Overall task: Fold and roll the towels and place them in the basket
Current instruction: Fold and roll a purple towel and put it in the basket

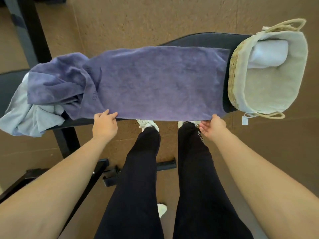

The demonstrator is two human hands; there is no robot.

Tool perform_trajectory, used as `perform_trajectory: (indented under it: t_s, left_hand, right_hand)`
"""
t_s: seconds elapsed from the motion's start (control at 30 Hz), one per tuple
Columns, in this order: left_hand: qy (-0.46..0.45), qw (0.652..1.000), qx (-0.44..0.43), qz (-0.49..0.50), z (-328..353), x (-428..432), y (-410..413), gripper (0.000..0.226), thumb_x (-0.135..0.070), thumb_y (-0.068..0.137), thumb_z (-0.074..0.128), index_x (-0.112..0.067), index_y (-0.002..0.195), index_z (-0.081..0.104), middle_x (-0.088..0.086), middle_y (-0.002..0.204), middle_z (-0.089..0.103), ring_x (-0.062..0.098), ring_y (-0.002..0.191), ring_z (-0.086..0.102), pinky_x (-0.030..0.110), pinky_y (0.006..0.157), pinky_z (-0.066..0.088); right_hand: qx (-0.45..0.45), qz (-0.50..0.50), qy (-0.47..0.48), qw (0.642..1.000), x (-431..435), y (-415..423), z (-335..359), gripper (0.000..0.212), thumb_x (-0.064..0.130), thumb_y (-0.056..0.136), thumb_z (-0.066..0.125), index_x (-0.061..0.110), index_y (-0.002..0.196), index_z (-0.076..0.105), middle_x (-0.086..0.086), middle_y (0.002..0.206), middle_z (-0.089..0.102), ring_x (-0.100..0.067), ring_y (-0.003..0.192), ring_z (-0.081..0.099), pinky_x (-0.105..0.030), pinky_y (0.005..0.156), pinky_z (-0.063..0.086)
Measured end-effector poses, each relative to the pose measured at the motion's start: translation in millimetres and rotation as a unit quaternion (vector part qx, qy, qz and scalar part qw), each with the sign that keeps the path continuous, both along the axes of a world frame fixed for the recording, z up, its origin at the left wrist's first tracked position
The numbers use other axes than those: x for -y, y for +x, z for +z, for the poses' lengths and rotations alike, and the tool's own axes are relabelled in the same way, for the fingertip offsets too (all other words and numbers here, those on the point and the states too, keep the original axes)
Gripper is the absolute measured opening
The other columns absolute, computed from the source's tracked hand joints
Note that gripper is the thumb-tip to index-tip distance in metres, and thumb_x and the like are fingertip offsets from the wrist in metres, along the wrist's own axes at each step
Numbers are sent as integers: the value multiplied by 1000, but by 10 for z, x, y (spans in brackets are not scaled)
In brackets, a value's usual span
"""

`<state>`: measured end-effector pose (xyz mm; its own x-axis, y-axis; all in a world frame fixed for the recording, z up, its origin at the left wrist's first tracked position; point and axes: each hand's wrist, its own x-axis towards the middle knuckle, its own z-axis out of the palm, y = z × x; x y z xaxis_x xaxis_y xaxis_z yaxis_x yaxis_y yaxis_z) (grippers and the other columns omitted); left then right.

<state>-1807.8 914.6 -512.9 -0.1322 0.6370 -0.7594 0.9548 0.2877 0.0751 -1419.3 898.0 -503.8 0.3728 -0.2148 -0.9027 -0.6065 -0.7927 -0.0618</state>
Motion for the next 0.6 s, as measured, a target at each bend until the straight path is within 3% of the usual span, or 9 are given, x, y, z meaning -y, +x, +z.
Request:
perform_trajectory:
  t_s: [0.07,0.13,0.23,0.3,0.37,0.43,0.5,0.6]
  left_hand:
    - [-40,999,7,31,-19,0,22,42,-28,104,52,-22,145,58,9,160,38,37,139,42,49,110,41]
    - [-26,996,11,83,22,-16,41,42,-30,99,58,-23,141,59,7,151,45,34,129,54,46,101,47]
    - [70,982,-10,175,121,-72,-9,33,-26,97,59,-22,129,63,9,134,54,33,116,60,41,89,47]
    - [128,964,-12,234,151,-114,-119,34,-24,95,61,-18,129,60,12,134,52,35,120,56,44,93,47]
    - [174,944,-35,279,162,-185,-268,43,-23,94,64,-14,134,54,15,140,46,37,128,49,48,97,46]
    - [180,929,-49,320,139,-243,-433,53,-25,93,67,-12,140,47,16,145,42,37,133,43,50,100,45]
    - [143,917,-14,371,96,-256,-570,63,-32,92,70,-15,145,41,11,146,46,35,135,43,52,106,42]
    - [64,915,21,398,29,-220,-696,69,-45,91,71,-22,147,38,5,145,52,35,138,39,57,114,31]
  right_hand:
    - [-3,-8,-41,999,79,37,-44,49,40,106,38,7,139,50,-18,117,67,-33,97,68,-42,88,55]
    - [63,26,-64,996,119,12,-100,45,37,100,46,9,134,54,-16,114,66,-33,88,68,-43,86,58]
    - [187,278,-29,942,18,-262,-70,29,29,90,51,12,109,65,-8,105,68,-28,88,65,-37,81,54]
    - [143,415,70,896,-157,-613,-12,17,22,93,54,13,100,66,-3,97,65,-23,88,59,-30,77,44]
    - [72,535,153,828,-342,-937,-30,18,23,96,58,15,110,67,-1,106,63,-18,94,58,-29,81,43]
    - [51,649,200,732,-531,-1186,-97,32,26,98,59,18,129,61,-3,124,57,-18,108,55,-31,90,45]
    - [48,726,220,650,-713,-1394,-184,46,28,99,58,22,144,50,-1,144,46,-25,128,43,-35,94,43]
    - [62,815,192,543,-980,-1606,-307,62,30,99,57,29,156,32,1,162,24,-32,138,26,-42,94,44]
